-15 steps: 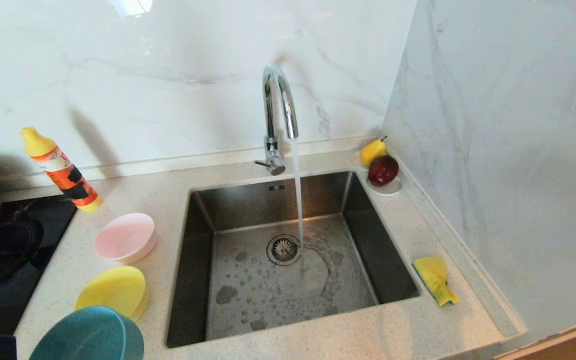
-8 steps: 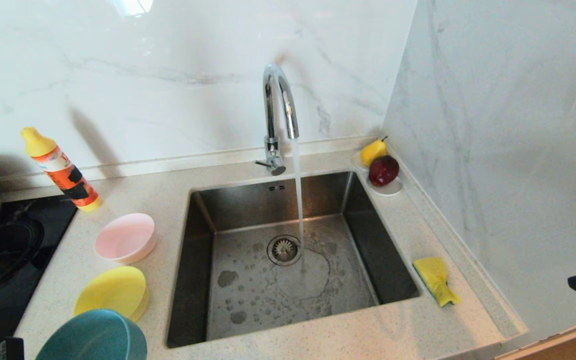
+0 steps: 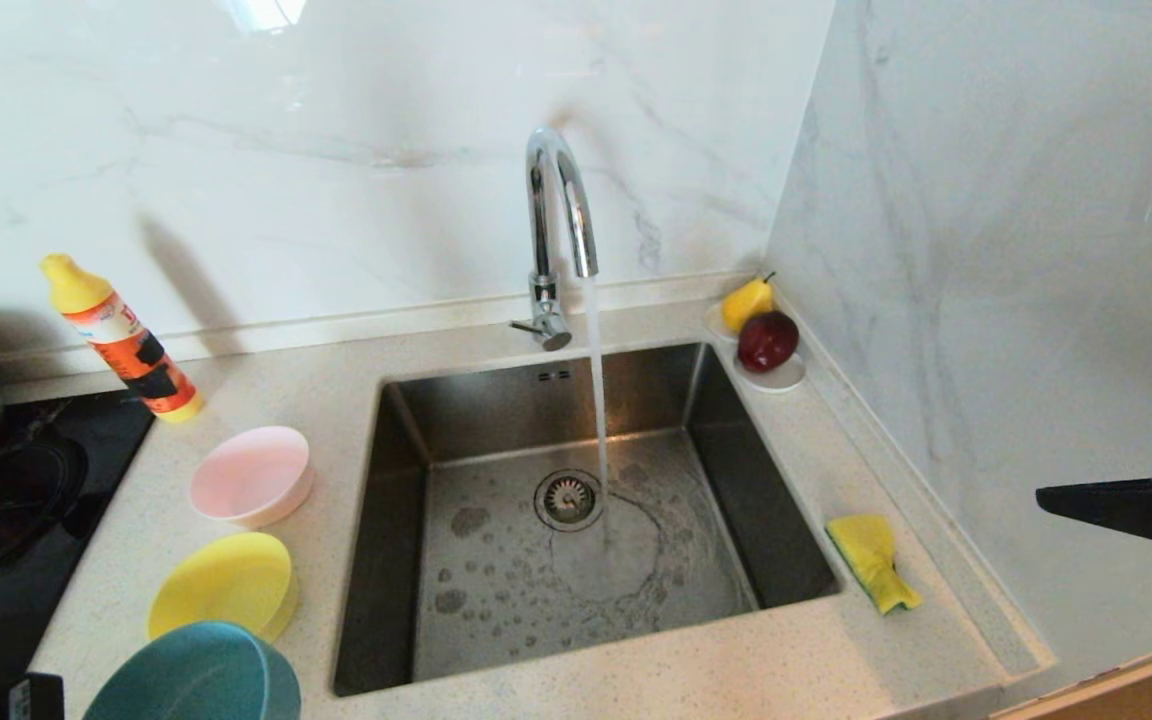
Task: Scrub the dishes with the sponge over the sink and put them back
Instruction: Pick up a bowl and the sponge
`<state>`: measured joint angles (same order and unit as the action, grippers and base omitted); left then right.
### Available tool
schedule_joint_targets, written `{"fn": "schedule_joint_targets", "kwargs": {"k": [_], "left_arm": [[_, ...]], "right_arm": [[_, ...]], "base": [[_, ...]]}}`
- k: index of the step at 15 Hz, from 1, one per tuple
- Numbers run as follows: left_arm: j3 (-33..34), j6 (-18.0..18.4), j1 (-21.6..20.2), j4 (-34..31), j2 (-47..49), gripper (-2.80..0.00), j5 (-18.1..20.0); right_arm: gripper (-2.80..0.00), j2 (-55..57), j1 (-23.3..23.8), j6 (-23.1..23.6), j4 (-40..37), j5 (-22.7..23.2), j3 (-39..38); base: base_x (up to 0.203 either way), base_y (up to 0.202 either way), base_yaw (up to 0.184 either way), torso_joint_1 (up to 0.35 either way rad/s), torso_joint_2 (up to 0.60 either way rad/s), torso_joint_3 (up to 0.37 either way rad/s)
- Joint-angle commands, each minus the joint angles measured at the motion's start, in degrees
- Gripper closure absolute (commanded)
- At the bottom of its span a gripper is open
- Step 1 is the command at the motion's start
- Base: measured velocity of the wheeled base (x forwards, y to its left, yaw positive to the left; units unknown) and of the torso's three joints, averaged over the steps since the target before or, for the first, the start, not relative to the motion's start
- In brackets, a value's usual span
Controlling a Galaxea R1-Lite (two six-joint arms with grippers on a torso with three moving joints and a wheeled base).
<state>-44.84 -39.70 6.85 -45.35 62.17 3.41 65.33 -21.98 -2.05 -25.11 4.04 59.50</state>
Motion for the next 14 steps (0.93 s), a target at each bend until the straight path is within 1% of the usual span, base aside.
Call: {"fn": "schedule_joint_targets", "kwargs": {"k": [1, 4, 6, 9, 12, 13, 14], "left_arm": [[0.8, -0.3, 0.0, 0.4, 0.2, 0.00, 0.0], [3.4, -0.4, 0.0, 2.8, 0.2, 0.00, 0.2], [4.1, -0.4, 0.0, 3.5, 0.1, 0.00, 0.1], [3.5, -0.4, 0.0, 3.6, 0.1, 0.00, 0.0], [3.4, -0.3, 0.1, 4.5, 0.4, 0.00, 0.1], [3.5, -0.3, 0.1, 4.6, 0.4, 0.00, 0.1], [3.6, -0.3, 0.1, 4.6, 0.4, 0.00, 0.1]], "right_arm": [[0.00, 2.6, -1.9, -1.1, -0.1, -0.9, 0.0], [0.00, 5.6, -4.2, -4.4, 0.1, -5.1, 0.0], [0.00, 6.9, -4.6, -5.1, 0.1, -5.8, -0.3], [0.00, 9.2, -4.6, -6.9, 0.2, -5.9, -0.9], [0.00, 10.7, -4.6, -7.6, 4.3, -6.0, -5.1], [0.00, 11.4, -4.6, -7.6, 6.0, -7.1, -7.1], [0.00, 12.5, -4.6, -7.6, 8.3, -10.2, -9.3]], "base": [[0.000, 0.000, 0.000, 0.000, 0.00, 0.000], [0.000, 0.000, 0.000, 0.000, 0.00, 0.000], [0.000, 0.000, 0.000, 0.000, 0.00, 0.000], [0.000, 0.000, 0.000, 0.000, 0.00, 0.000], [0.000, 0.000, 0.000, 0.000, 0.00, 0.000], [0.000, 0.000, 0.000, 0.000, 0.00, 0.000], [0.000, 0.000, 0.000, 0.000, 0.00, 0.000]]}}
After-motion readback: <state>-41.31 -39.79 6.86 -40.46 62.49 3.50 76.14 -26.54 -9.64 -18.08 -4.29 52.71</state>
